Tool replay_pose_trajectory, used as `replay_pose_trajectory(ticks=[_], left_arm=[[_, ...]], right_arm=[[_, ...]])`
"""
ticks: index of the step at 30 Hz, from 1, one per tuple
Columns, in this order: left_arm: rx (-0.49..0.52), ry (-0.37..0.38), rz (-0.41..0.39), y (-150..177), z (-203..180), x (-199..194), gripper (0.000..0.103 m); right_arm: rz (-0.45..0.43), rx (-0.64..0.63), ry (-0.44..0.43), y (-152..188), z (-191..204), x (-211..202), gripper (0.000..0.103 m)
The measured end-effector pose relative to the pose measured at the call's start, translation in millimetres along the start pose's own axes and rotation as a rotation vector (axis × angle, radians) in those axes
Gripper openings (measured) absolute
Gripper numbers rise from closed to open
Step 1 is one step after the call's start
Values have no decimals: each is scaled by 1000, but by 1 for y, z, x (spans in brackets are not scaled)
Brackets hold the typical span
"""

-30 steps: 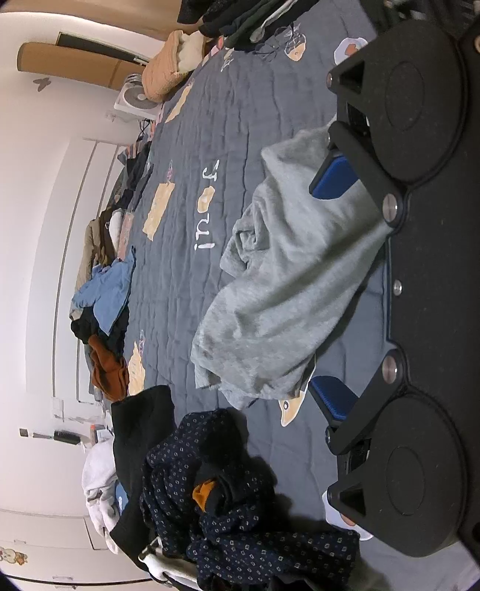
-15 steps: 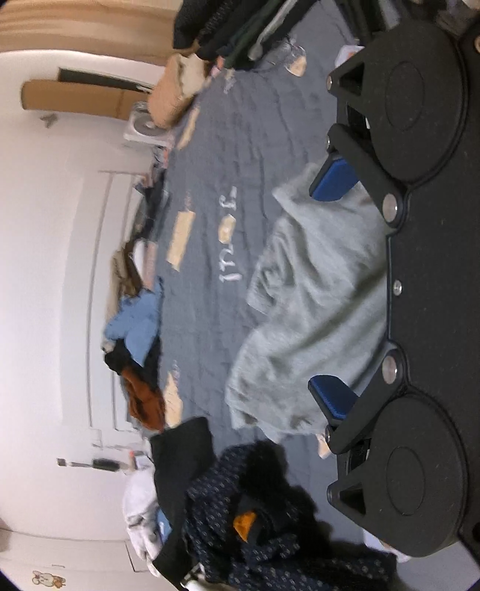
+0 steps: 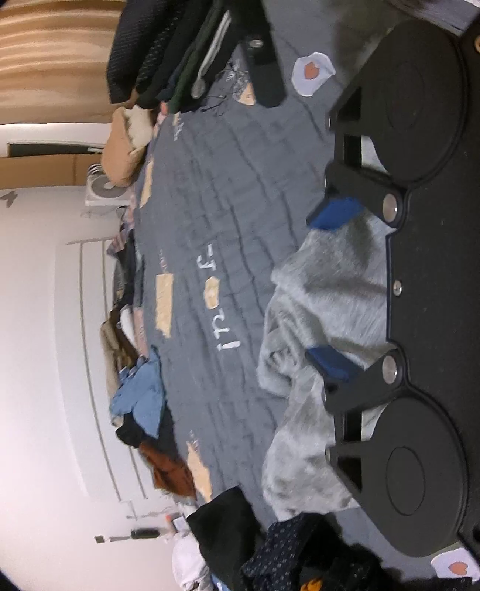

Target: Fold clothes

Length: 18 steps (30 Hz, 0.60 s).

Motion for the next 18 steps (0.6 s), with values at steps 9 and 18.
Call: replay_pose_trajectory(ticks=[9, 18], left_arm=[[-114, 51, 49, 16, 22, -12, 5], [-98, 22, 122, 37, 24, -60, 5]], right_arm=[[-2, 32, 32, -2, -14, -3, 44], [22, 31, 38, 1, -13, -1, 45]])
Point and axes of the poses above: each gripper's, at about its wrist camera, not at the fingertips, and x roughly the way its jaws point, z to its left, y to its underside, the point moved 8 cm from there along x, roughly the way its jaws point, and after that the axes turned 5 degrees about x, right-handed, at the moved point
